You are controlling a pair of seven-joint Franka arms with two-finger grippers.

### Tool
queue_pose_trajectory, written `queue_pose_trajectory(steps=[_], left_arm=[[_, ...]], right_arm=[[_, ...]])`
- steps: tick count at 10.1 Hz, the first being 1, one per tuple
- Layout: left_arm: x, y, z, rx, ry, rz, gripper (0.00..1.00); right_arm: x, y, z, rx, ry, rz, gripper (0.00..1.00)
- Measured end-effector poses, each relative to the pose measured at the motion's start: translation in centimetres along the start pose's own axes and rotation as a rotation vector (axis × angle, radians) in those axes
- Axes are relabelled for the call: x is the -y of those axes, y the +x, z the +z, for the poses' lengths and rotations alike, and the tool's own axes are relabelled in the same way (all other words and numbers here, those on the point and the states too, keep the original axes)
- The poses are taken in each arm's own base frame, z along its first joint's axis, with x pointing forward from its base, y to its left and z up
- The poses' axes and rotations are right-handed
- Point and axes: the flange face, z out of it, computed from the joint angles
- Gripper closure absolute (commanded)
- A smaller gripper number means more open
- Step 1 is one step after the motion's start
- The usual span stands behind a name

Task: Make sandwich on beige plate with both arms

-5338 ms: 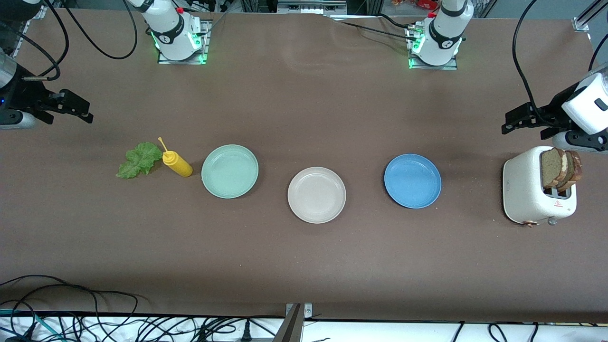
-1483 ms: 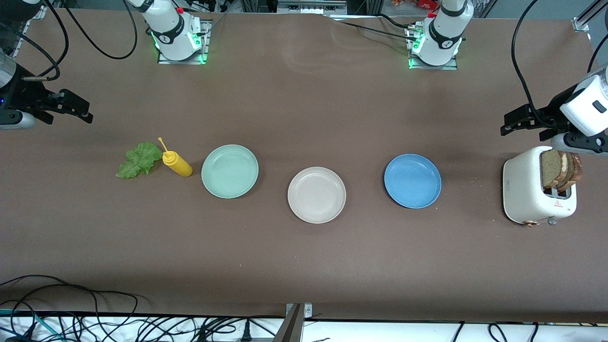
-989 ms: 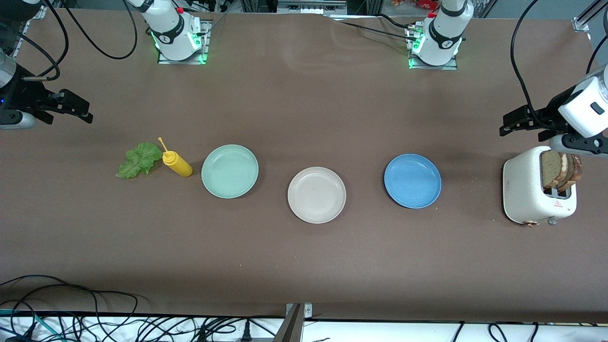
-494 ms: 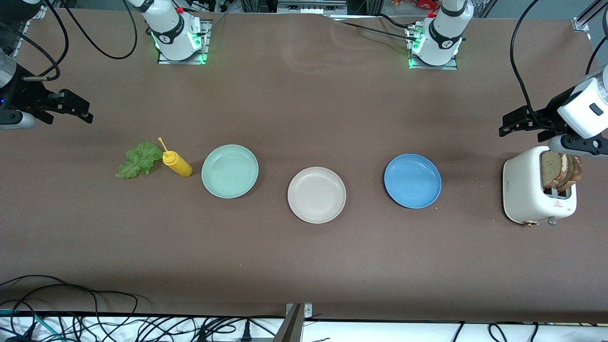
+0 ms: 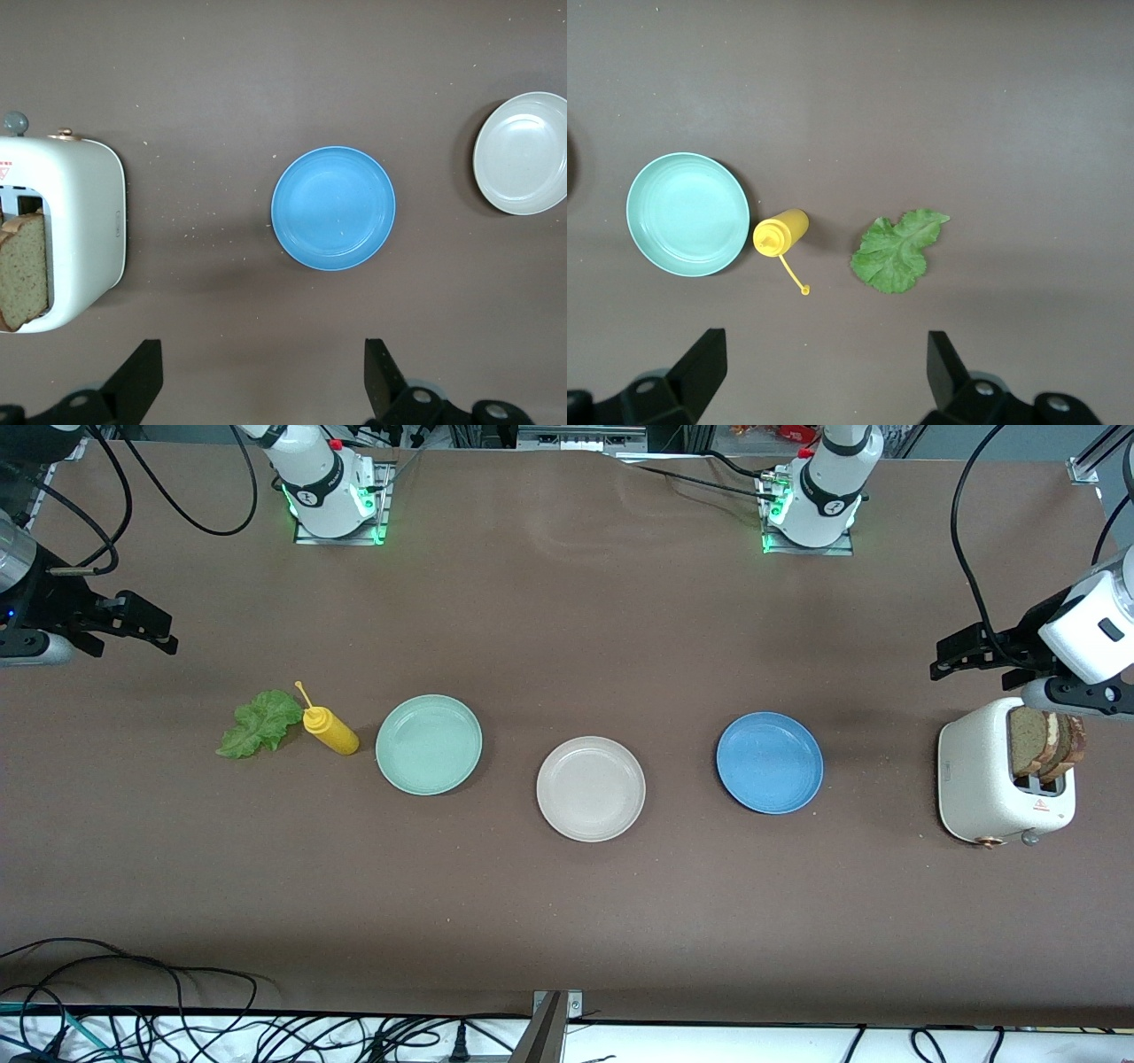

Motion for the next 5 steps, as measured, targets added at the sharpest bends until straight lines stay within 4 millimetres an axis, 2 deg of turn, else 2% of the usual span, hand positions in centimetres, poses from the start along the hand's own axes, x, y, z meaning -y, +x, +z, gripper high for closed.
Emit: queue_pose_trajectory(steps=[5], left_arm=[[-0.1, 0.08, 0.15, 0.003, 0.0, 0.002, 0.0]], right_arm=[[0.03, -0.29, -0.26, 0.016, 0.001, 0.0, 0.0]])
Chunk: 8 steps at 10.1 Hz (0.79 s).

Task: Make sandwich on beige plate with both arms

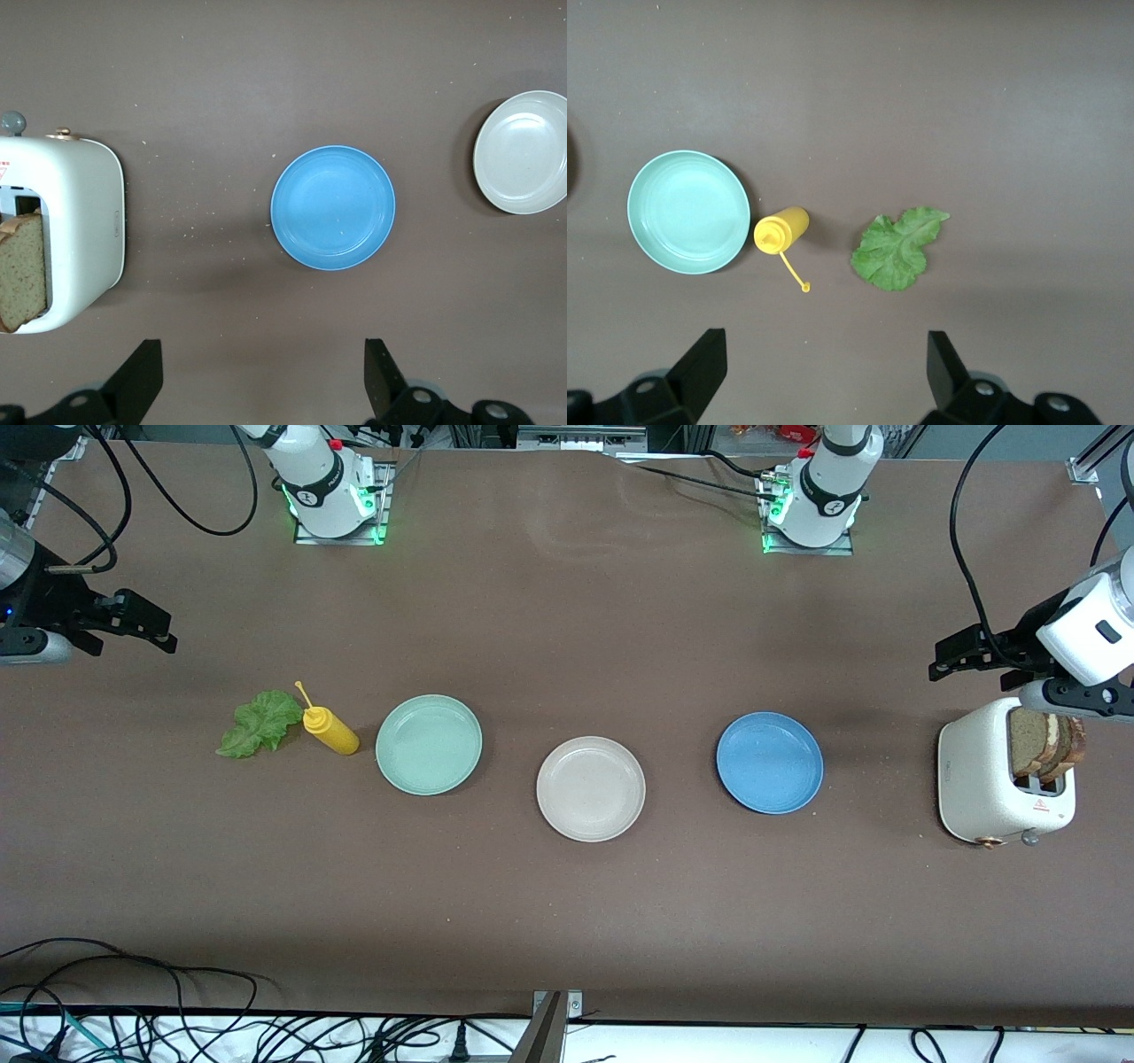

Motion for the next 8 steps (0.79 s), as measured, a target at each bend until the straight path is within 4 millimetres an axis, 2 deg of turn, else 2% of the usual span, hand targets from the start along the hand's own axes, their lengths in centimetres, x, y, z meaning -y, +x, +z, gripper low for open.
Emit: queue_pose_trajectory(steps=[3, 8], left_arm=[[-0.01, 0.02, 0.02, 0.0, 0.0, 0.0, 0.0], [-0.01, 0.03, 0.01, -0.001, 0.0, 0.0, 0.0]], right_arm=[[-0.02, -0.67, -0.5, 0.026, 0.001, 0.001, 0.0], [-0.05, -0.72, -0.77, 0.027, 0.0, 0.001, 0.0]])
